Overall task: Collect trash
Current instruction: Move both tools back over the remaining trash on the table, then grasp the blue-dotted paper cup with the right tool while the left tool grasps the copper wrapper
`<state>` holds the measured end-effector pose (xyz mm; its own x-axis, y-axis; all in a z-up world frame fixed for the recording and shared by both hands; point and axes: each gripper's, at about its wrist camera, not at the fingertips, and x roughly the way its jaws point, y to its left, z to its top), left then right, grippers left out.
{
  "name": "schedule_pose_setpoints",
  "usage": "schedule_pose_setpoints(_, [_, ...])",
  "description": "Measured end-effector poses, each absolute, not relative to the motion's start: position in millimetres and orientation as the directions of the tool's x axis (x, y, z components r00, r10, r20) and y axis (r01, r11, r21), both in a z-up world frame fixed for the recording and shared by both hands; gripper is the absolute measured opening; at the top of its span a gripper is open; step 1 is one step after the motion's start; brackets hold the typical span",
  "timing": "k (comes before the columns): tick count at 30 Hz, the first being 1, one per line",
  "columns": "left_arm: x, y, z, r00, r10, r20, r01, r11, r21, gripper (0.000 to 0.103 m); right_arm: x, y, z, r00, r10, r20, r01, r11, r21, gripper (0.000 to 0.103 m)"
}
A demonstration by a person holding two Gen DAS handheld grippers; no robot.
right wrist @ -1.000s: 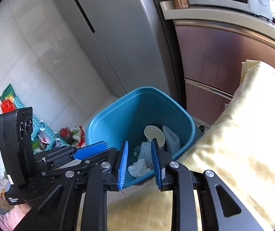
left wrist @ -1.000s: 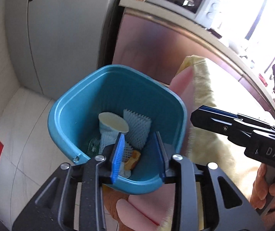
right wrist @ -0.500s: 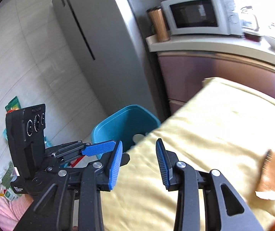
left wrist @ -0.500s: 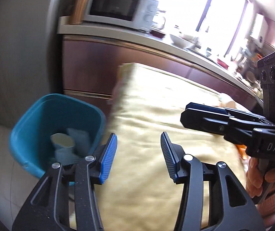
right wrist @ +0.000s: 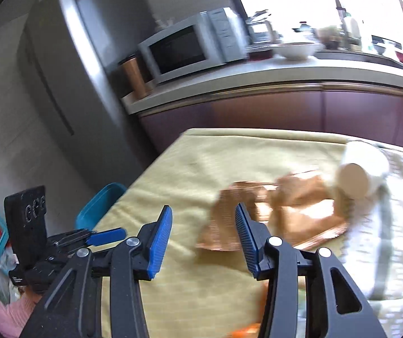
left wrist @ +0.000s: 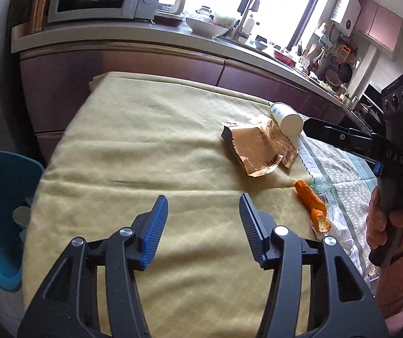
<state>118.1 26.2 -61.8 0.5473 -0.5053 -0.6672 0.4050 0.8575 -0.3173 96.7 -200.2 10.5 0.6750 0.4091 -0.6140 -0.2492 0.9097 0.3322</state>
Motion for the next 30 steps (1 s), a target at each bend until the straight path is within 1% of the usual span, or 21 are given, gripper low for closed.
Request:
schedule_pose_setpoints(4, [133, 2, -68, 0.497, -0.528, -0.688, 0.416, 0.841, -0.346, 0.053, 110, -247, 0, 0.697, 0.355, -0.623, -0.141, 0.92, 0.366, 0.046])
schedule_pose_setpoints(5, [137, -4, -69, 0.486, -0.531, -0.694, 0.416, 0.839, -0.35, 0.053, 113, -261, -4, 0.702, 0.339, -0.627, -0.116, 0.922, 0.369, 0.05])
schedule_pose_setpoints(6, [140, -10, -69, 0.477, -0.533, -0.699, 0.417, 0.837, -0.355, 0.053, 117, -270, -6, 0.701, 0.337, -0.628, -0.099, 0.919, 0.382, 0.059])
schedule_pose_setpoints(7, [145, -15, -71, 0.467, -0.537, -0.703, 0.416, 0.834, -0.361, 0.053, 120, -280, -10, 0.704, 0.325, -0.632, -0.073, 0.918, 0.39, 0.062])
schedule_pose_setpoints(8, [148, -19, -72, 0.458, -0.54, -0.707, 0.417, 0.832, -0.366, 0.053, 124, -290, -14, 0.71, 0.301, -0.636, -0.039, 0.919, 0.391, 0.063])
schedule_pose_setpoints(13, [159, -41, -79, 0.423, -0.527, -0.737, 0.414, 0.836, -0.36, 0.053, 139, -334, -35, 0.717, 0.262, -0.646, 0.058, 0.901, 0.431, 0.063])
schedule_pose_setpoints(18, [171, -51, -81, 0.405, -0.537, -0.74, 0.401, 0.831, -0.384, 0.055, 155, -367, -41, 0.739, 0.219, -0.637, 0.128, 0.883, 0.452, 0.063])
schedule_pose_setpoints(27, [176, -62, -81, 0.402, -0.534, -0.744, 0.405, 0.832, -0.379, 0.055, 204, -401, -42, 0.739, 0.216, -0.638, 0.14, 0.877, 0.459, 0.063])
schedule_pose_setpoints(30, [176, -62, -81, 0.401, -0.534, -0.744, 0.408, 0.831, -0.377, 0.055, 216, -404, -43, 0.725, 0.262, -0.637, 0.103, 0.873, 0.476, 0.063])
